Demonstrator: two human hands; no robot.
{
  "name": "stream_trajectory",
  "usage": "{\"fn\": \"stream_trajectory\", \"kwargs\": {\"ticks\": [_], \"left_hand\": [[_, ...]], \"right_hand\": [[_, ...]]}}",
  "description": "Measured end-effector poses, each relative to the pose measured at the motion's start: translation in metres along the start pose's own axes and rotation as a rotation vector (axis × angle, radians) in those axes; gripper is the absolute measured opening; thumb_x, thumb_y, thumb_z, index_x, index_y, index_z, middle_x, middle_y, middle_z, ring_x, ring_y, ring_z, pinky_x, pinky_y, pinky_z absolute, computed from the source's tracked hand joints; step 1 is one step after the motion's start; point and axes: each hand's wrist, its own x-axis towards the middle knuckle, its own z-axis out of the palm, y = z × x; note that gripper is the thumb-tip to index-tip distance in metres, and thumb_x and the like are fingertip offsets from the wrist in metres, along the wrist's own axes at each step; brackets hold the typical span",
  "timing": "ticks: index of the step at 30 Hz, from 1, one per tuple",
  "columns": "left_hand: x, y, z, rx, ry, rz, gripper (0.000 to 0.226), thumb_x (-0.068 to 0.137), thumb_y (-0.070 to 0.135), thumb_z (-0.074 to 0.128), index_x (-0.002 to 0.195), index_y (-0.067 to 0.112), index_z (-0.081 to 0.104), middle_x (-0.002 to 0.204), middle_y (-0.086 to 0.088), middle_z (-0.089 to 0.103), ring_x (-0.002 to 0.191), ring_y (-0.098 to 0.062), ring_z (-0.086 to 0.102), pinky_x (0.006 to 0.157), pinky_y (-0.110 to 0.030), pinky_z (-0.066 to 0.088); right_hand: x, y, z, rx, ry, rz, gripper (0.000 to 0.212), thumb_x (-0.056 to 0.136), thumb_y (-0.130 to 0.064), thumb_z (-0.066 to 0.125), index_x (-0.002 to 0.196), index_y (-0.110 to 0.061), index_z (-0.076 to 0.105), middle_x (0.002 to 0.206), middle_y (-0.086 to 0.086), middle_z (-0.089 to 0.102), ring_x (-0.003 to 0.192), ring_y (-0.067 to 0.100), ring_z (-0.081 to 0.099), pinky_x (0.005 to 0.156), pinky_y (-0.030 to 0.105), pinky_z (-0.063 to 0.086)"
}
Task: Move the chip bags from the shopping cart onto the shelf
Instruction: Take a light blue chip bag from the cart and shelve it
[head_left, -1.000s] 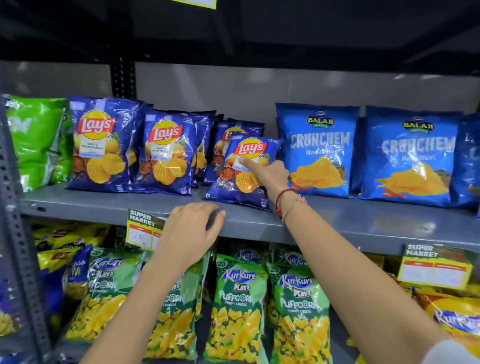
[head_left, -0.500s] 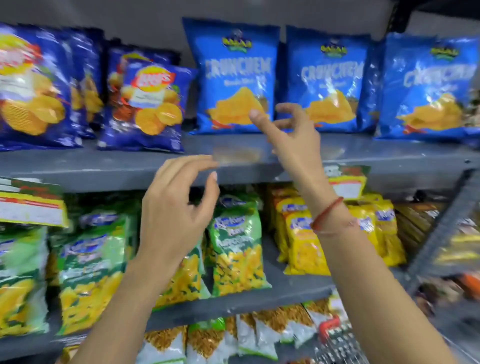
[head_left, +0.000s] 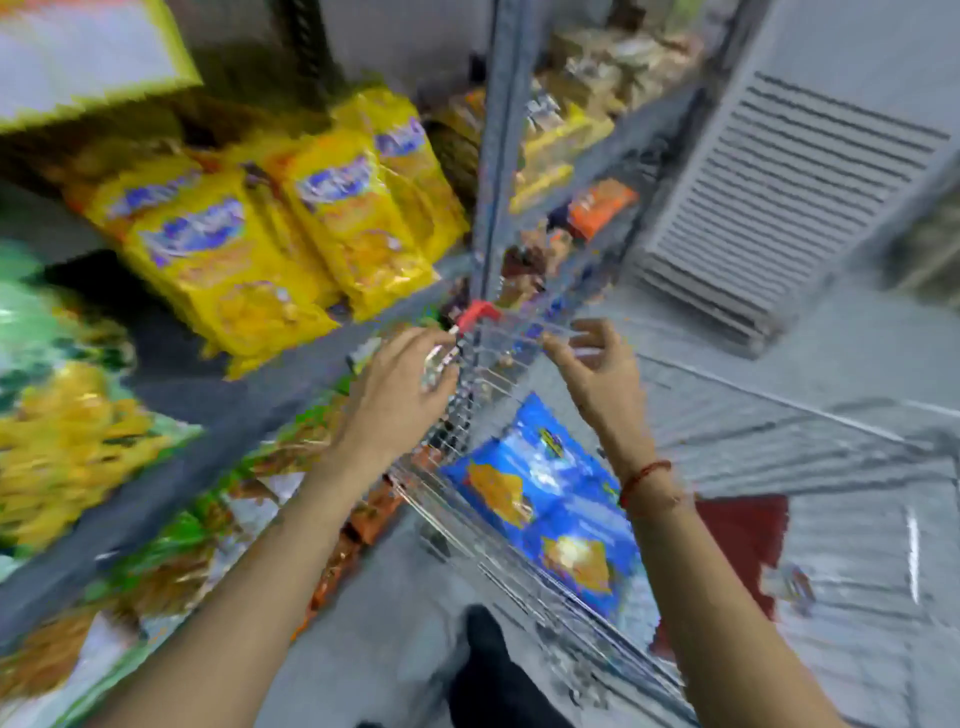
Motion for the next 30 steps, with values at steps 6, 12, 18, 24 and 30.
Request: {"fn": "stream_trajectory", "kwargs": {"ticks": [6, 12, 18, 24, 30], "left_hand": [[0.011, -0.025, 0.127, -0.056, -0.373, -0.110, 0.040, 0.082, 0.009, 0.064, 0.119, -0.002, 0.055, 0.121, -0.027, 0.057, 0.116, -0.037, 0.050, 0.093, -0.028, 0.028], [0.013, -0.075, 0.222, 0.002, -0.698, -0.353, 0.068, 0.083, 0.030, 0.065, 0.140, 0.013, 0.030, 0.141, -0.020, 0.039, 0.127, -0.036, 0.040, 0.106, -0.045, 0.033], [0.024, -0.127, 0.287, 0.092, -0.791, -0.442, 0.099, 0.072, 0.043, 0.073, 0.146, 0.015, 0.012, 0.155, -0.015, 0.016, 0.139, -0.035, 0.022, 0.111, -0.050, 0.025], [0.059, -0.172, 0.336, 0.058, -0.910, -0.513, 0.118, 0.062, 0.041, 0.081, 0.147, 0.014, 0.004, 0.157, -0.012, 0.010, 0.142, -0.031, 0.015, 0.114, -0.046, 0.020], [0.070, -0.198, 0.354, -0.033, -1.063, -0.619, 0.125, 0.047, 0.041, 0.089, 0.145, 0.015, 0.015, 0.149, -0.008, 0.035, 0.133, -0.029, 0.037, 0.107, -0.044, 0.035]], "right_hand": [[-0.002, 0.158, -0.013, -0.099, -0.025, 0.482, 0.046, 0.080, -0.030, 0.074, 0.112, 0.000, 0.059, 0.102, 0.025, 0.065, 0.085, 0.026, 0.059, 0.086, 0.046, 0.051], [-0.026, 0.255, 0.014, 0.133, -0.137, 0.945, 0.068, 0.080, -0.042, 0.071, 0.129, -0.004, 0.045, 0.103, 0.015, 0.055, 0.092, 0.029, 0.056, 0.087, 0.047, 0.050], [-0.027, 0.309, 0.054, 0.395, -0.140, 1.139, 0.083, 0.081, -0.043, 0.069, 0.143, -0.005, 0.029, 0.146, 0.015, 0.041, 0.128, 0.034, 0.047, 0.103, 0.049, 0.044], [-0.016, 0.344, 0.085, 0.530, -0.091, 1.118, 0.062, 0.081, -0.032, 0.072, 0.131, -0.006, 0.045, 0.107, 0.005, 0.052, 0.092, 0.023, 0.053, 0.089, 0.036, 0.048], [0.005, 0.354, 0.095, 0.573, -0.059, 1.042, 0.067, 0.076, -0.015, 0.078, 0.133, -0.011, 0.042, 0.120, 0.006, 0.060, 0.100, 0.027, 0.060, 0.072, 0.027, 0.046]]}}
